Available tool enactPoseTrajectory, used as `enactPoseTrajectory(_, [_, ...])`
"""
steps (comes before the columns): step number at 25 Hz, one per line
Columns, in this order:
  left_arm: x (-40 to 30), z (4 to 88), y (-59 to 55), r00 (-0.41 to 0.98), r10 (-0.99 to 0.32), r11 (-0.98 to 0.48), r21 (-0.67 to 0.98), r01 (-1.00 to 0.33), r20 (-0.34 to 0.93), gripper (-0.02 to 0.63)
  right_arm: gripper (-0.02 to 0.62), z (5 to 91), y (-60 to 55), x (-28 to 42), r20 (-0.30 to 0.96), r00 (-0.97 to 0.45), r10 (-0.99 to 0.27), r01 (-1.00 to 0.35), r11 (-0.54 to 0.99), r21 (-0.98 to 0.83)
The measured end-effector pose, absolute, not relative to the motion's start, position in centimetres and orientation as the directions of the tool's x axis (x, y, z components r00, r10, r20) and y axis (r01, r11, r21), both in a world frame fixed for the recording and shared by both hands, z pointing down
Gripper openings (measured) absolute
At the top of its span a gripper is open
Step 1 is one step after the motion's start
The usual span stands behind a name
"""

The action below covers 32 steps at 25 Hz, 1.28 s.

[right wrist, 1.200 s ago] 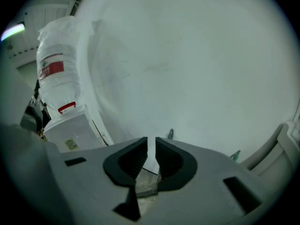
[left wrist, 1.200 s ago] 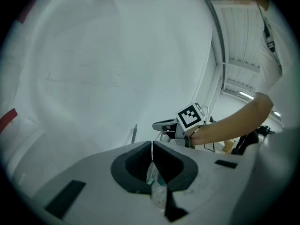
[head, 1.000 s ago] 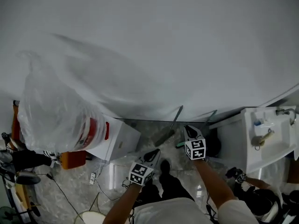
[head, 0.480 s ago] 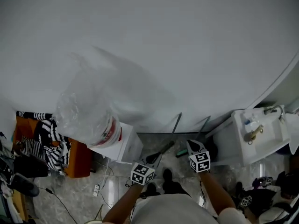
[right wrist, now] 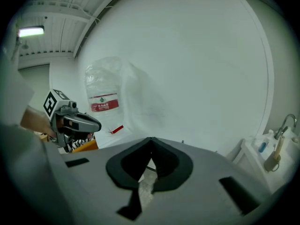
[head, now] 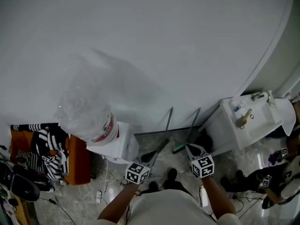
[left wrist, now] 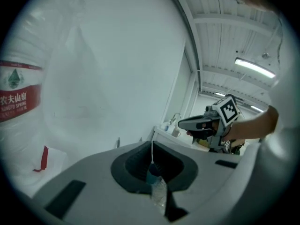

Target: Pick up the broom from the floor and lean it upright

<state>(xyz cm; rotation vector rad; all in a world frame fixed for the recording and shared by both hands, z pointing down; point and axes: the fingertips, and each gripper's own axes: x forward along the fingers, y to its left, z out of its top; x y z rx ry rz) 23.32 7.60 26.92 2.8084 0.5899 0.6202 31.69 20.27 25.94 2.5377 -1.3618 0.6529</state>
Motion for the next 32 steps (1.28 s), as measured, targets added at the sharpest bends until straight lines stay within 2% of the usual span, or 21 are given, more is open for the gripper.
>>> enactPoseTrajectory(9, [21.6,23.6,11.0,0.847,0.429,-0.897,0.256,0.36,0.315,0.011,-0.002,22.5,26.1,28.6,0.407,0.522,-0.75,-0.809,-0.586,-0.043])
enactPoseTrajectory(19, [21.9,20.7,13.6,0.879,0.381,-0.917,0.235,0.321,0.287,0.01,-0.003,19.5,31.0,29.6,0.344,0.531,-0.775,-0.816,-0.576,-0.039])
enactPoseTrajectory(27, [22.6,20.2,15.4,0.893,0.36,-0.923,0.24,0.3,0.27,0.01,-0.003,18.8,32.0,30.6,0.324,0.514,-0.794,-0.828,-0.558,-0.054])
enactPoseTrajectory(32, [20.1,21.3,15.3,0.9,0.351,-0.928,0.227,0.297,0.26,0.01,-0.003,19.5,31.6,28.2,0.304,0.51,-0.805,-0.837,-0.546,-0.042])
